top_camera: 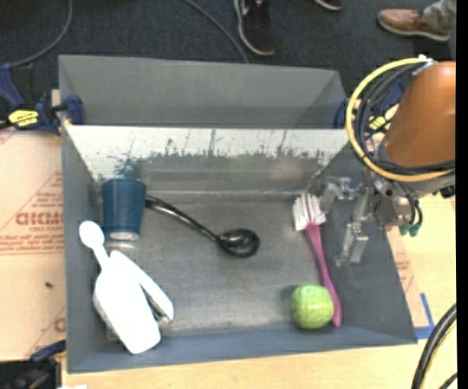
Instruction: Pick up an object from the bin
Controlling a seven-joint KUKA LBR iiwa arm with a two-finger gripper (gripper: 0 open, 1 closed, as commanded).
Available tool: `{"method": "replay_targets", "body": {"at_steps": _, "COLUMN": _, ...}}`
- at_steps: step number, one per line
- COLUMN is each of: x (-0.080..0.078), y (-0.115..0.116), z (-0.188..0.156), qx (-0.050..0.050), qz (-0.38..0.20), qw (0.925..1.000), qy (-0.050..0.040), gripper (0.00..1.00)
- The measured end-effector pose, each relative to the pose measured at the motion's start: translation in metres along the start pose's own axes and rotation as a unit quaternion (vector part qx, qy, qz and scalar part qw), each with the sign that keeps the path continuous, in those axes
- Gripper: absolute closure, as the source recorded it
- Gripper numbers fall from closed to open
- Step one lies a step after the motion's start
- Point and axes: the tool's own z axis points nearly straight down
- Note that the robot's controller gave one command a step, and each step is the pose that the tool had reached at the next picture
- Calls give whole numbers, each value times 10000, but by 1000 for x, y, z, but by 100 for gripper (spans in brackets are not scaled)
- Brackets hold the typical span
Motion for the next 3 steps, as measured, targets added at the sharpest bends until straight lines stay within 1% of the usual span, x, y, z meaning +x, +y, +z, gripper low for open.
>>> {"method": "replay_targets", "body": {"at_steps": 1, "x": -1, "y": 0, "z": -5, "qx": 9, "qz": -24, "qw": 10000, "qy": -41, "gripper": 0}}
{"method": "replay_targets", "body": {"at_steps": 2, "x": -12, "y": -15, "z": 62, "qx": -2, "qz": 1252, "qw": 9921, "qy": -42, "gripper": 0}}
{"method": "replay_targets", "body": {"at_steps": 3, "x": -95, "y": 69, "z": 80, "qx": 18, "qz": -444, "qw": 9990, "qy": -72, "gripper": 0}}
